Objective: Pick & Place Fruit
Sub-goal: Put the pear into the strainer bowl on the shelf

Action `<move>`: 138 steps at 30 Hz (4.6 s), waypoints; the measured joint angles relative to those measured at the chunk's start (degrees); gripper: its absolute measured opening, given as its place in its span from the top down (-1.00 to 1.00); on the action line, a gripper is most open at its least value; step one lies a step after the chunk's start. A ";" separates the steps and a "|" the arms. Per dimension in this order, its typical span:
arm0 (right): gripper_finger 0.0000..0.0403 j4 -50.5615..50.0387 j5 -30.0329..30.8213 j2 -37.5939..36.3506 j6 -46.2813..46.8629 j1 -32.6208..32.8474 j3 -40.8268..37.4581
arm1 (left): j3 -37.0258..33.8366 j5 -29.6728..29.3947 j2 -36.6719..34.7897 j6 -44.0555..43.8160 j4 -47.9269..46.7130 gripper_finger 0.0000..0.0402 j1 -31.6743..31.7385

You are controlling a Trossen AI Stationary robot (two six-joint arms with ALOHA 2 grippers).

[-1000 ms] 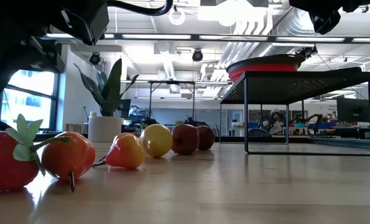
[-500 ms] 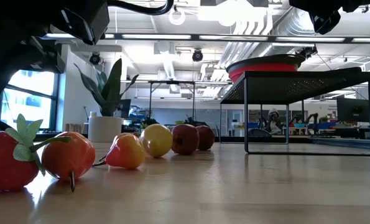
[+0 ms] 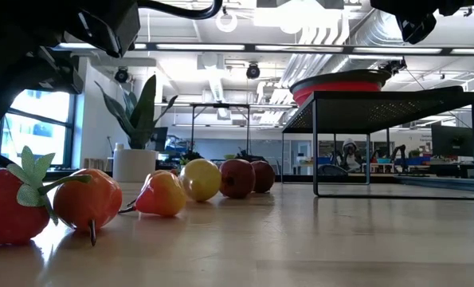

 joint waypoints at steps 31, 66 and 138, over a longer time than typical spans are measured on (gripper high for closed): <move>0.60 -0.42 -0.39 -0.01 -0.02 0.00 0.00 | 1.69 -2.94 -3.28 1.26 -5.46 1.00 0.43; 0.60 -0.85 -0.29 -0.01 -3.23 0.00 0.00 | 28.58 -19.86 -7.58 53.78 4.81 1.00 32.58; 0.60 3.43 23.17 0.01 -6.12 1.55 0.00 | 28.94 -6.26 4.98 46.25 28.59 0.93 51.01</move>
